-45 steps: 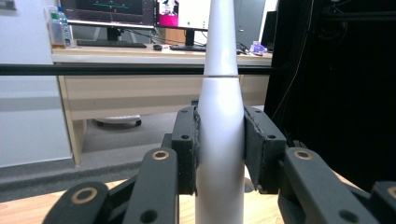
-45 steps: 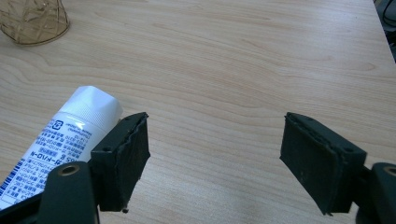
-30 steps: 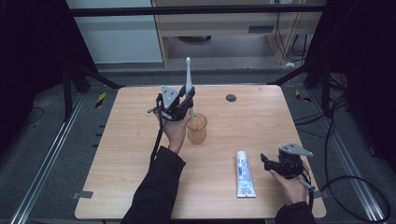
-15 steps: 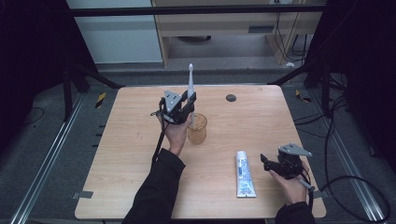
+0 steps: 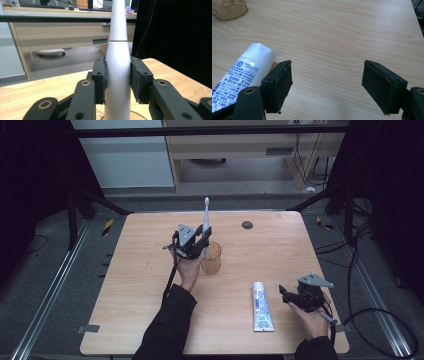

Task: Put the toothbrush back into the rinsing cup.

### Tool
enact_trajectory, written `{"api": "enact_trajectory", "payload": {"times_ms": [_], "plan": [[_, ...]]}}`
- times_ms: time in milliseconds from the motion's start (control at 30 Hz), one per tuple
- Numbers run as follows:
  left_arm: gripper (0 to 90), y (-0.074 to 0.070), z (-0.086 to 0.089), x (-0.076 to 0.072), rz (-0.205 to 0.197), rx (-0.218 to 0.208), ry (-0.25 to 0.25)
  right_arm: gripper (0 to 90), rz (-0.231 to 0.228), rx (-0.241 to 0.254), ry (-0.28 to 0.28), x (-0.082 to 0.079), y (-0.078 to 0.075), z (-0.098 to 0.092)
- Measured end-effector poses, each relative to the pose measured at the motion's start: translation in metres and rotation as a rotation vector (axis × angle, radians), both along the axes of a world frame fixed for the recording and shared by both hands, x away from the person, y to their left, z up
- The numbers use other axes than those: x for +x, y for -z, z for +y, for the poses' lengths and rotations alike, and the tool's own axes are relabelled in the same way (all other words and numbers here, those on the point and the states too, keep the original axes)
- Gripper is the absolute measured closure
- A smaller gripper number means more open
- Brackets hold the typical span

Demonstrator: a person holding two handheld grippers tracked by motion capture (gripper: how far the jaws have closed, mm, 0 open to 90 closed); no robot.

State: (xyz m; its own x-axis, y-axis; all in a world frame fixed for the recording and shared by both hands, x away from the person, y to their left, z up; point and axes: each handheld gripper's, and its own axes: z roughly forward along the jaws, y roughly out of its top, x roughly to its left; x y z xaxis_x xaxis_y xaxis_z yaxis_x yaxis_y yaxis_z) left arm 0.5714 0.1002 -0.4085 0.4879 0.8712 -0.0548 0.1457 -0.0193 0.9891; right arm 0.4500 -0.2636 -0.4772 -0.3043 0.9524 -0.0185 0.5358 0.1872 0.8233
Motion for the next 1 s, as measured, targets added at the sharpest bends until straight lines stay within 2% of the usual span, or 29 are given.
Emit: {"api": "enact_trajectory", "payload": {"times_ms": [467, 1000], "plan": [[66.7, 0.020, -0.002, -0.004, 0.036, 0.018, 0.020, 24.1, 0.003, -0.002, 0.001, 0.000, 0.001, 0.000], [66.6, 0.036, 0.000, -0.007, 0.069, 0.042, -0.002, 24.1, 0.005, -0.004, -0.001, 0.000, 0.001, 0.001]]}}
